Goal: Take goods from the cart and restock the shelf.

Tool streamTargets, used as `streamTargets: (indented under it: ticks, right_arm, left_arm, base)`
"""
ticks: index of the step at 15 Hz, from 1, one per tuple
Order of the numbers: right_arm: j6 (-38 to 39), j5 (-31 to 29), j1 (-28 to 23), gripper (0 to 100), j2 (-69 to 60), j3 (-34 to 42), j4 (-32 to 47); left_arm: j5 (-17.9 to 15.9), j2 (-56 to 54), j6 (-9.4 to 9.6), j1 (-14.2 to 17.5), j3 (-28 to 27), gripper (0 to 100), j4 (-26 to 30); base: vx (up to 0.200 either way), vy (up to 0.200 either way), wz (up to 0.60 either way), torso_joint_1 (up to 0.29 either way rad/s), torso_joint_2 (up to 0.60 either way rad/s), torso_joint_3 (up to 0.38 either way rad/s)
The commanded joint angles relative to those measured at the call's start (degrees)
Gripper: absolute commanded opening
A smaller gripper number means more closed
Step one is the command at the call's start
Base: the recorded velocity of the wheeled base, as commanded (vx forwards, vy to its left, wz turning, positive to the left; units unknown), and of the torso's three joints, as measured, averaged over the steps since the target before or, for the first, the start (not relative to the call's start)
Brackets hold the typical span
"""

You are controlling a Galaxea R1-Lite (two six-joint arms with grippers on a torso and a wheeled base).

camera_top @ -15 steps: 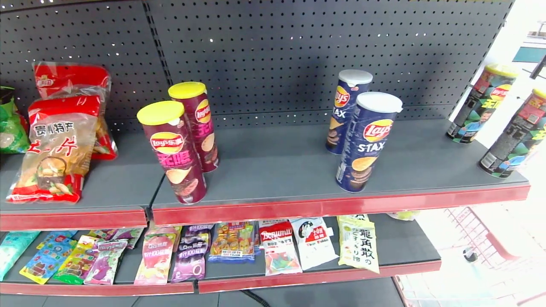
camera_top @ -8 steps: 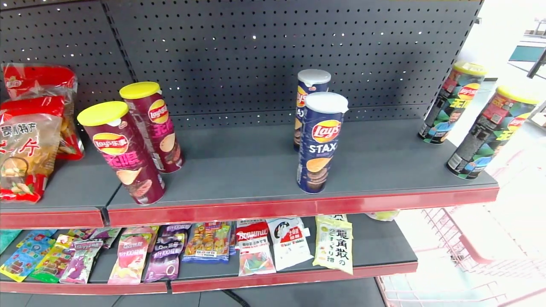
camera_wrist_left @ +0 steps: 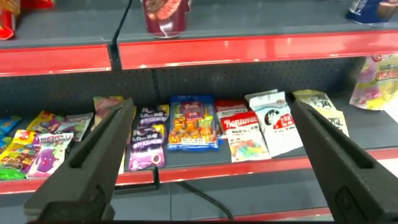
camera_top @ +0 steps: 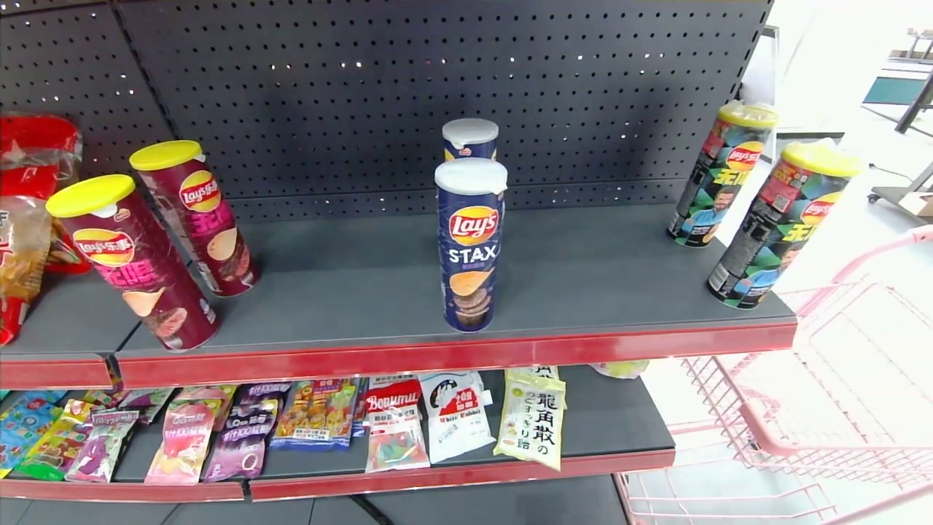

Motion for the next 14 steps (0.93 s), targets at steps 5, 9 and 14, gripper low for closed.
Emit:
streamTargets:
  ticks: [5, 9, 14]
  right_arm:
    - [-0.01, -0.04, 0.06, 100, 0.02, 0.00, 0.01]
    - [-0.01, -0.04, 0.06, 100, 0.02, 0.00, 0.01]
    - [-0.01, -0.57, 0.06, 100, 0.02, 0.00, 0.01]
  left_arm:
    - [0.05, 0.00, 0.01, 0.05, -0.01, 100, -0.07]
    - [-0.04, 0.00, 0.01, 0.05, -0.01, 100, -0.07]
    - [-0.04, 0.00, 0.01, 0.05, -0.01, 100, -0.07]
  base:
    - [0.120, 0.000, 0.00, -0.001, 0.00, 0.000]
    - [0.000, 0.000, 0.00, 0.000, 0.00, 0.000]
    - [0.000, 0.000, 0.00, 0.000, 0.00, 0.000]
